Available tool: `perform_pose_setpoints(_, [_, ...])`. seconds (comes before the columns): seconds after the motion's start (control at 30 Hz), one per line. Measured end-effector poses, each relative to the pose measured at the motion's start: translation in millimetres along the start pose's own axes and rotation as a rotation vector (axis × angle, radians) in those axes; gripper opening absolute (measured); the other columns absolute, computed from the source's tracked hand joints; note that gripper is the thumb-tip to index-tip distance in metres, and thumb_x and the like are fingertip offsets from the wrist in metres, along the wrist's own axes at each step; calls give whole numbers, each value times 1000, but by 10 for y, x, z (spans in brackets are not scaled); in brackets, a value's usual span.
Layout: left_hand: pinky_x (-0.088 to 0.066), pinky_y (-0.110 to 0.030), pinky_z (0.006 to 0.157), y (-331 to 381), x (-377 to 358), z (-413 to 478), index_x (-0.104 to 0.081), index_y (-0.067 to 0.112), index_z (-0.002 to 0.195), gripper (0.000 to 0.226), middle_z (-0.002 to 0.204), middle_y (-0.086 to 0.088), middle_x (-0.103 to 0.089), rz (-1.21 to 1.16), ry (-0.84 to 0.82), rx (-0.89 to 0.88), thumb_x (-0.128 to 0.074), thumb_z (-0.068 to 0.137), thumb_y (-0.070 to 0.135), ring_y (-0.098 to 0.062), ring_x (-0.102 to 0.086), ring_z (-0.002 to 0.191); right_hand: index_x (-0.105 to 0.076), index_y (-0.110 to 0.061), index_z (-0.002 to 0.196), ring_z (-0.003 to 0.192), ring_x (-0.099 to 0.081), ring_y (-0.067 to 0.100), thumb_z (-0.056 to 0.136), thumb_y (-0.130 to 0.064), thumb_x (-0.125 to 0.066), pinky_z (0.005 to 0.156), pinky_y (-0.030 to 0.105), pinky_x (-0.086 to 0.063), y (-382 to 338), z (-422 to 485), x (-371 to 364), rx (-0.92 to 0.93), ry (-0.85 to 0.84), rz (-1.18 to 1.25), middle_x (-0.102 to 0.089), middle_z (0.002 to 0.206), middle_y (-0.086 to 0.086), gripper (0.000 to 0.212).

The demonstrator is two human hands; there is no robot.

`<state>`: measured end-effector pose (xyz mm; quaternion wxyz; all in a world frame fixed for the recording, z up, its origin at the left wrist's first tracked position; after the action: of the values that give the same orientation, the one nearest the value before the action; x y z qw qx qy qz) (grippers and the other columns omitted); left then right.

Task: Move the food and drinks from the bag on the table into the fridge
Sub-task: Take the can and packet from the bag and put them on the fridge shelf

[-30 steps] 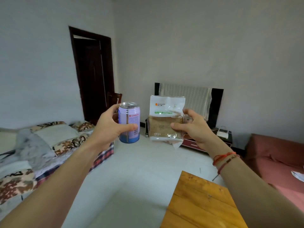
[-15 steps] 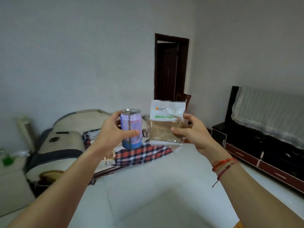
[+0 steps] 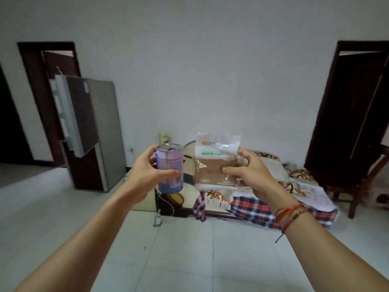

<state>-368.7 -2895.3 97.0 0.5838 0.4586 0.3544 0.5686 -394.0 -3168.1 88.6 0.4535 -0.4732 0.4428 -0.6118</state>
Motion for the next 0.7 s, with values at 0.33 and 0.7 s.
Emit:
perform_pose_setpoints(0.33, [-59,-46,76,82,1548,-677,-64,18,108,73,88,-7,-75,90,328,9,-87,39,10,-21,-70,81,-57,-18,132,78,-71,21,81,1,-78,54,25,-54,-262,182,-1712,52,-329,46,-70,115,15,59])
perform_pose_setpoints(0.7, [-62,-36,72,260,2753,-1498,-63,26,105,66,94,-1,-73,233,550,-3,-87,54,-9,-15,-70,85,-59,-26,120,81,-73,24,80,4,-76,64,36,-55,-588,-57,-3223,125,-551,80,-75,105,13,52])
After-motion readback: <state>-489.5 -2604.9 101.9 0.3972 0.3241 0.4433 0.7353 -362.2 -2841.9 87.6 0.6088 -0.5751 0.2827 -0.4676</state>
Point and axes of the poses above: each hand's wrist, its own z-axis towards the middle knuckle, its own x-axis out of the back of the hand, y = z × x, the point moved 7 cm from there along z, towards the middle knuckle
